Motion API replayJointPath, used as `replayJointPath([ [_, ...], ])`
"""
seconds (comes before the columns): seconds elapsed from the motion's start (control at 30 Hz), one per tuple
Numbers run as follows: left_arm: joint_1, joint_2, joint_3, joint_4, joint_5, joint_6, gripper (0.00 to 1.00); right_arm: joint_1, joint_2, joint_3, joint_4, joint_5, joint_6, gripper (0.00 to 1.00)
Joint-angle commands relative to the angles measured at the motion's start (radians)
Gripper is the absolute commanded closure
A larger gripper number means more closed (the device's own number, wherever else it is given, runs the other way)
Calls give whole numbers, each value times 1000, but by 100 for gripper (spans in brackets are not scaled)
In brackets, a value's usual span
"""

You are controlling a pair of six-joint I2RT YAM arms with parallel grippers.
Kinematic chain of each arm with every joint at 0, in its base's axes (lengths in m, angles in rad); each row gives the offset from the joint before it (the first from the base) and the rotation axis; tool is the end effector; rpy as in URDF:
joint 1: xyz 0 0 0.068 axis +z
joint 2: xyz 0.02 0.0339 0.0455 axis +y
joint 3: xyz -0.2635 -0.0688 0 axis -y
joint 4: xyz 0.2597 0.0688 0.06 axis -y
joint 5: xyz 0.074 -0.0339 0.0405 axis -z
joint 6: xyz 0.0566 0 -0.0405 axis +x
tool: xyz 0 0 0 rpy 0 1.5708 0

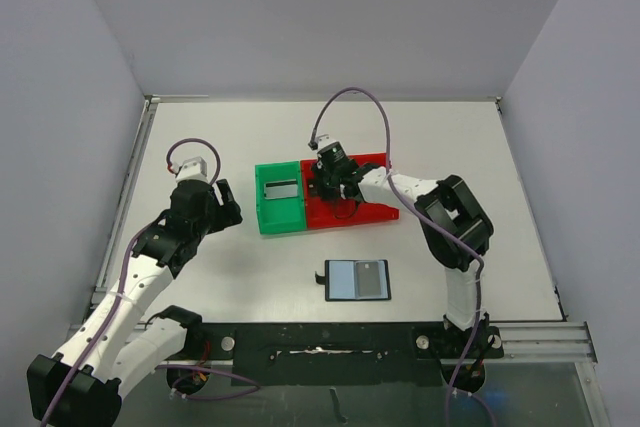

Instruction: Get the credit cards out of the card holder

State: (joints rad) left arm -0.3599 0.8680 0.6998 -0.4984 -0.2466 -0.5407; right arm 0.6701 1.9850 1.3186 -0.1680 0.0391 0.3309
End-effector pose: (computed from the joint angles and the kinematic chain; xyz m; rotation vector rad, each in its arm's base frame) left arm 0.2080 -0.0635 0.2505 -0.3333 2.1977 -0.2214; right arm 0.3580 0.2808 0.1446 -0.3947 2.4144 0.4109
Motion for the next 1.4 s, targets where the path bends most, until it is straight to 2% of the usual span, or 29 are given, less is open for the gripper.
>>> replayJointPath([
  [0.0,-1,-2,7,23,3,13,28,35,-27,86,-75,84,4,85],
  [0.13,-1,-2,7,23,4,13,28,50,-18,131,-124,127,17,85],
  [0.33,-1,-2,7,23,5,13,28,52,35,153,-134,96,46,85],
  [0.73,-1,1,8,23,6,13,28,51,105,146,-94,116,86,86],
  [1.0,-1,-2,8,21,-2,14,28,51,122,109,3,170,89,79],
  [1.13,-1,-2,8,20,-5,13,28,52,100,39,118,237,136,76],
  [1.37,-1,1,8,20,-5,13,28,63,94,64,75,205,142,75],
])
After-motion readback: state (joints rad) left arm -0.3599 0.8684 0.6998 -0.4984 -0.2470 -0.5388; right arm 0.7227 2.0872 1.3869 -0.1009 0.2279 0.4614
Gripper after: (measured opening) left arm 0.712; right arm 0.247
